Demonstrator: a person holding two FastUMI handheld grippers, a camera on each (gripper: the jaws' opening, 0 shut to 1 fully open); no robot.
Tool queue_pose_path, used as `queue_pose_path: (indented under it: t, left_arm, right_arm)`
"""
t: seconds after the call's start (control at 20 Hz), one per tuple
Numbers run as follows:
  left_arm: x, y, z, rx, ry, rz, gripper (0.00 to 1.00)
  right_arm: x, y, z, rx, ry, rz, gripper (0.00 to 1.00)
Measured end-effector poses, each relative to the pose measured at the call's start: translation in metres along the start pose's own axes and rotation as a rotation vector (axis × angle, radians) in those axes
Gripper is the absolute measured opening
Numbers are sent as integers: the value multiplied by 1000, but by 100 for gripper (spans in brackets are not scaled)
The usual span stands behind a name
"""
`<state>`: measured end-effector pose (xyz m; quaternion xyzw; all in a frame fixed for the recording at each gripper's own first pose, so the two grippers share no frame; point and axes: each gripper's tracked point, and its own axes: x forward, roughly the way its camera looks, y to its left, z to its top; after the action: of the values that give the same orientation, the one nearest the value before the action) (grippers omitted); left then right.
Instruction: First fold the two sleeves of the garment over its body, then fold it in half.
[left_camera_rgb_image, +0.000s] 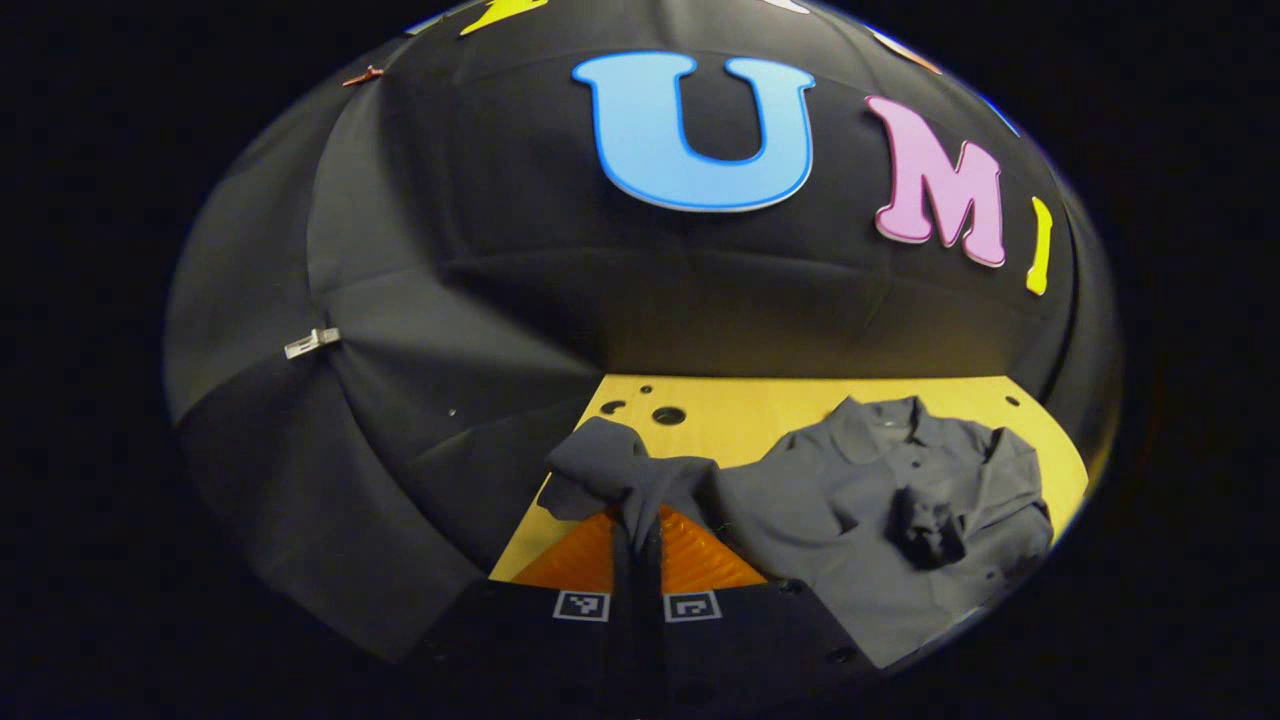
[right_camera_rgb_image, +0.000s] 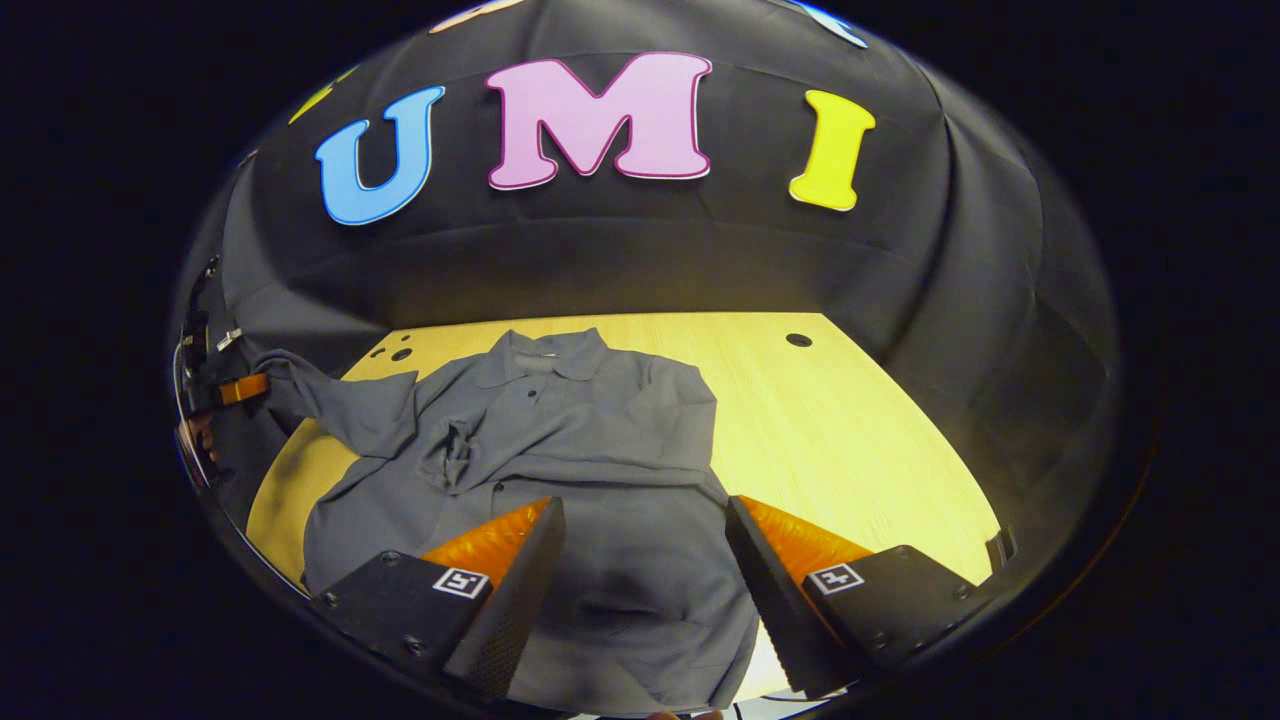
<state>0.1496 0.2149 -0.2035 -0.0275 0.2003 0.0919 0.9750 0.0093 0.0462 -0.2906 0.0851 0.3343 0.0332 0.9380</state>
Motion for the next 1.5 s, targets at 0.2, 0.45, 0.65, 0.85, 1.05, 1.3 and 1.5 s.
queue_pose_path:
  t: [0.2, 0.45, 0.65, 0.85, 1.05, 1.3, 1.5]
  left_arm:
    - [-13, -56, 34, -9, -57, -77, 5]
    - [-19, -138, 50, 11, -79, -194, 5]
    - [-25, -203, 41, 26, -53, -289, 6]
    - [-26, -255, 23, 52, -9, -356, 5]
    - [-30, -300, 0, 61, 31, -394, 5]
    - [-30, -352, -38, 115, 66, -432, 5]
    - [-24, -377, -68, 150, 98, -428, 2]
  right_arm:
    - [-2, -22, -6, 25, 1, -10, 99]
    - [-4, -49, -16, 61, 12, -18, 100]
    - [-4, -65, -26, 71, 30, -24, 99]
    - [-6, -79, -34, 89, 41, -23, 99]
    - [-7, -83, -42, 108, 44, -3, 99]
    - [-4, -90, -52, 116, 62, 25, 99]
    - [-2, -101, -56, 136, 73, 29, 99]
